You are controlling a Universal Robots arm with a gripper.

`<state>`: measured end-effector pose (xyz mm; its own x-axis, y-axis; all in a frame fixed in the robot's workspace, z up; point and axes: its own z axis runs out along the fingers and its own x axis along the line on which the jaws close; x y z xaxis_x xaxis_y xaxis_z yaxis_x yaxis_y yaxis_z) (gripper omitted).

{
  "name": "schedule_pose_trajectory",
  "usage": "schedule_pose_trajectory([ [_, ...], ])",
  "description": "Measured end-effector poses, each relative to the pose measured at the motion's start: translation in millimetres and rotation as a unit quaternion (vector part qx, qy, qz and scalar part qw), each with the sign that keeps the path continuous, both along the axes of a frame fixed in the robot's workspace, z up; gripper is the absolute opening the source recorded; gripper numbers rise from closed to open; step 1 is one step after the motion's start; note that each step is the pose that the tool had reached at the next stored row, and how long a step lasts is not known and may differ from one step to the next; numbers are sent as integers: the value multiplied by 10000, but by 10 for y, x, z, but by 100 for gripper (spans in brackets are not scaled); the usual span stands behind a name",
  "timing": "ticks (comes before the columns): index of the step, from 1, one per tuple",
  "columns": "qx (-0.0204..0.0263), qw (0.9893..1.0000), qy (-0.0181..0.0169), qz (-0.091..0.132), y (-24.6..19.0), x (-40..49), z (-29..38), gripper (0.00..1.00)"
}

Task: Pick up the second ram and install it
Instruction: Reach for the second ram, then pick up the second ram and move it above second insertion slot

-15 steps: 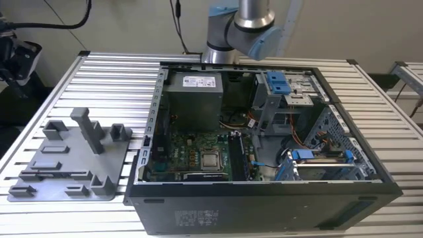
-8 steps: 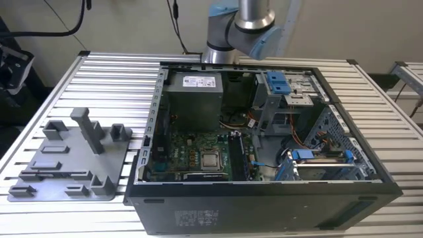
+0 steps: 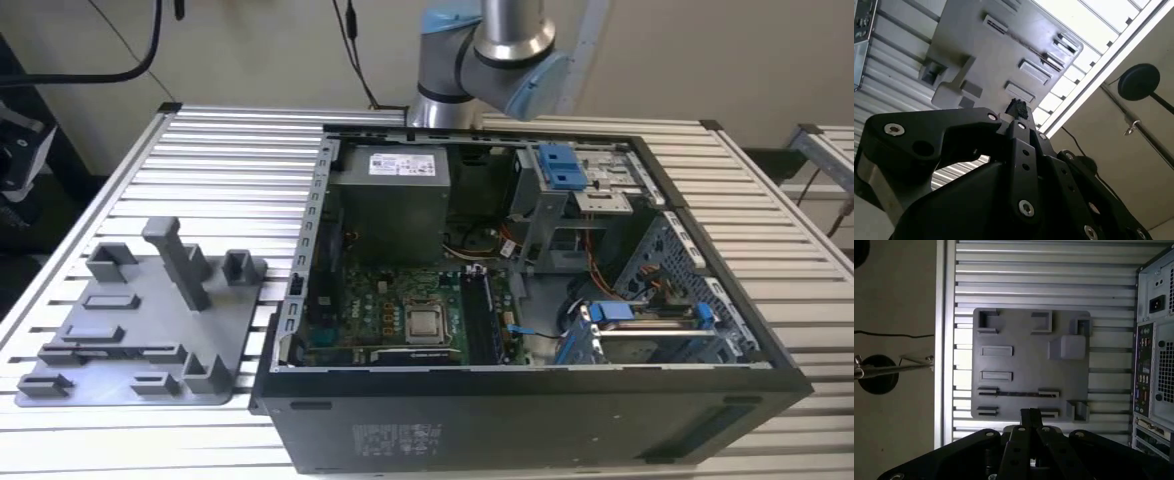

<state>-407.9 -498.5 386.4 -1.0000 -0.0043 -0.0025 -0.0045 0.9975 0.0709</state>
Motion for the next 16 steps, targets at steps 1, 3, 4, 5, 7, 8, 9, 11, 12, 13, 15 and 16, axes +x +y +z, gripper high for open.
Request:
schedule_pose_trajectory([
  [1, 0, 10000, 0, 0, 0, 0, 0, 11],
  [3, 0, 10000, 1, 0, 0, -1, 1, 11],
  [4, 0, 10000, 1, 1, -1, -1, 1, 11],
  [5, 0, 10000, 0, 1, -1, -2, 0, 11],
  [7, 0, 10000, 0, 1, -1, -4, 0, 11],
  [8, 0, 10000, 0, 1, -1, -5, 0, 11],
  [9, 0, 10000, 0, 1, -1, -5, 0, 11],
  [11, 0, 10000, 0, 0, 0, -6, 0, 11],
  [12, 0, 10000, 0, 1, 0, -6, 0, 11],
  [13, 0, 10000, 0, 1, -1, -6, 0, 11],
  [15, 0, 10000, 0, 1, -1, -7, 0, 11],
  [16, 0, 10000, 0, 1, 1, -8, 0, 11],
])
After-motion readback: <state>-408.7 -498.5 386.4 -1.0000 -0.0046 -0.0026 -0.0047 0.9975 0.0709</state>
